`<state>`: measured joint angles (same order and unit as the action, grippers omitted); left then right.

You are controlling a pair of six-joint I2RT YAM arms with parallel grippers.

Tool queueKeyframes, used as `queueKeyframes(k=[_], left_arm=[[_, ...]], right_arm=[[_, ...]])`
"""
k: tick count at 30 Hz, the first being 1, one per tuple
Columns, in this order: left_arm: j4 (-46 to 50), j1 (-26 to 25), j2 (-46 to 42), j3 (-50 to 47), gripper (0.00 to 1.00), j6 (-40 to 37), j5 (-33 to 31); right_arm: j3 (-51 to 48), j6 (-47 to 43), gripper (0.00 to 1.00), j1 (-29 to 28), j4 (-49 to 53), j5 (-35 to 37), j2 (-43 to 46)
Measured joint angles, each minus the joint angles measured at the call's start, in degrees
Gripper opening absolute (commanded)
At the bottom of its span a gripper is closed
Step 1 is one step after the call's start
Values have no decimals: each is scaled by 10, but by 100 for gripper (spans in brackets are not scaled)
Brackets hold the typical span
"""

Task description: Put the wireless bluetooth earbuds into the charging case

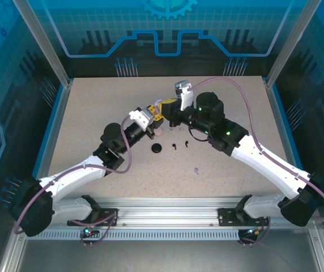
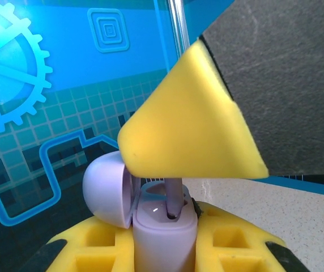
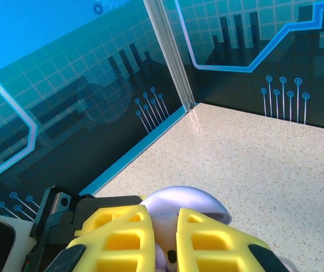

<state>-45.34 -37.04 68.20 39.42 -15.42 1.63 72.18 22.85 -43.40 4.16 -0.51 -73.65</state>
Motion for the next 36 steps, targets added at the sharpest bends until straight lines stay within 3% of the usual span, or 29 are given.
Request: queueKeyframes(k=[11, 14, 18, 26, 31, 36], left_arm=[[16, 0, 0, 5, 0, 1, -1], [16, 0, 2, 6, 0, 3, 0], [16, -1, 4, 6, 0, 5, 1], [-3, -1, 6, 6, 0, 26, -4], [-5, -1, 7, 6, 0, 35, -7], [-9, -2, 7, -1, 0, 35, -10]], right_arm=[[-18, -20, 13, 7, -3, -26, 0], [-17, -21, 25, 7, -2, -28, 0], [-8, -26, 50, 7, 11, -32, -2], [64, -10, 74, 9, 75, -29, -15], [91, 28, 78, 30, 110, -3, 5], [77, 85, 80, 97, 173, 29, 52]])
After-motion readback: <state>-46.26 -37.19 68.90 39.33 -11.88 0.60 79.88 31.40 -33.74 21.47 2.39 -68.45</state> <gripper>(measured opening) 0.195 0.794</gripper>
